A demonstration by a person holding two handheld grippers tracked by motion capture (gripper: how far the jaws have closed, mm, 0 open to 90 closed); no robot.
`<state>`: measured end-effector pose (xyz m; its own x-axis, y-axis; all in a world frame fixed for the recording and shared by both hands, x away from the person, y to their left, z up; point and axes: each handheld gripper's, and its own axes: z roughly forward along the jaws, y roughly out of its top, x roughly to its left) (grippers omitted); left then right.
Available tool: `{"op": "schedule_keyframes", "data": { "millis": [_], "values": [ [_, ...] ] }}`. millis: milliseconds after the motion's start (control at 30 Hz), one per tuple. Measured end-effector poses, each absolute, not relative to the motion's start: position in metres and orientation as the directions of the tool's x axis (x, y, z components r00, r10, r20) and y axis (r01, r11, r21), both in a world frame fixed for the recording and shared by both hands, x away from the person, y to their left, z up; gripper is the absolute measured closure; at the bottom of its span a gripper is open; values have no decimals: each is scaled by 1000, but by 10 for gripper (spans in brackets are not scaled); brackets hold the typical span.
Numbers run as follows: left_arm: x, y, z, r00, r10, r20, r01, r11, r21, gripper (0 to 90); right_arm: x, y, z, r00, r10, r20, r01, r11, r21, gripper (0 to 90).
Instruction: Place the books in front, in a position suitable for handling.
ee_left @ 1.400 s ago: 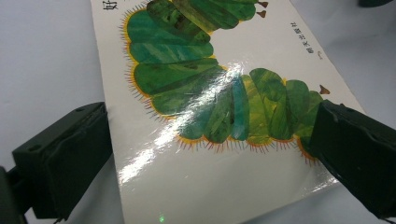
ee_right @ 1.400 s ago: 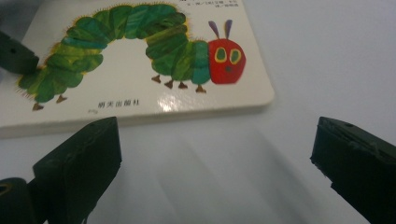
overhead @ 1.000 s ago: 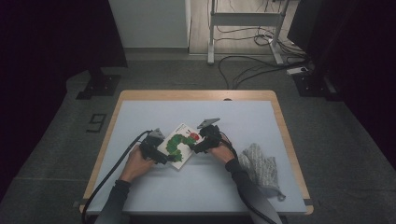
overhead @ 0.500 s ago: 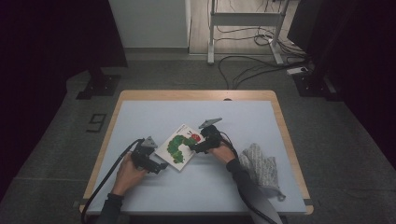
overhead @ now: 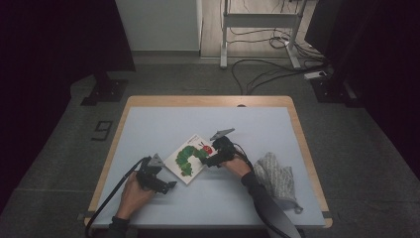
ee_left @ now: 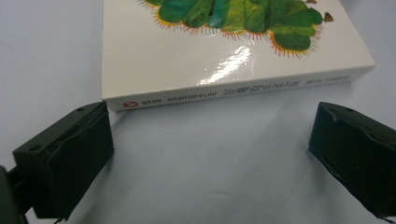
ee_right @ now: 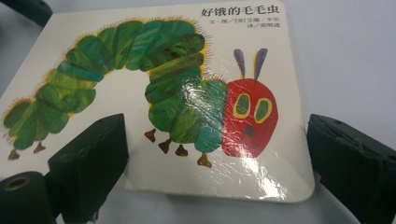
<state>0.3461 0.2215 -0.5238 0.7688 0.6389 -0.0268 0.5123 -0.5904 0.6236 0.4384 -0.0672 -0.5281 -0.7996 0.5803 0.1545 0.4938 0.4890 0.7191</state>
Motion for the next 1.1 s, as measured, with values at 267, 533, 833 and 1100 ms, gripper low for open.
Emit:
{"op": "schedule_keyframes", "data": {
  "millis": [267,533,833,1100],
  "values": [
    [354,227,-526,777,629,-10,490,-595,637,0,424,-67,-527,-807,568,161,494,501,711,66],
    [352,227,-526,805,594,-6,463,-622,632,0,417,-67,-528,-807,569,158,490,495,718,65],
    [339,226,-527,812,583,-8,452,-620,641,0,403,-70,-528,-803,574,159,494,492,717,65],
    [325,222,-527,819,573,-5,441,-625,644,0,384,-75,-530,-795,585,158,494,475,729,64]
  ]
}}
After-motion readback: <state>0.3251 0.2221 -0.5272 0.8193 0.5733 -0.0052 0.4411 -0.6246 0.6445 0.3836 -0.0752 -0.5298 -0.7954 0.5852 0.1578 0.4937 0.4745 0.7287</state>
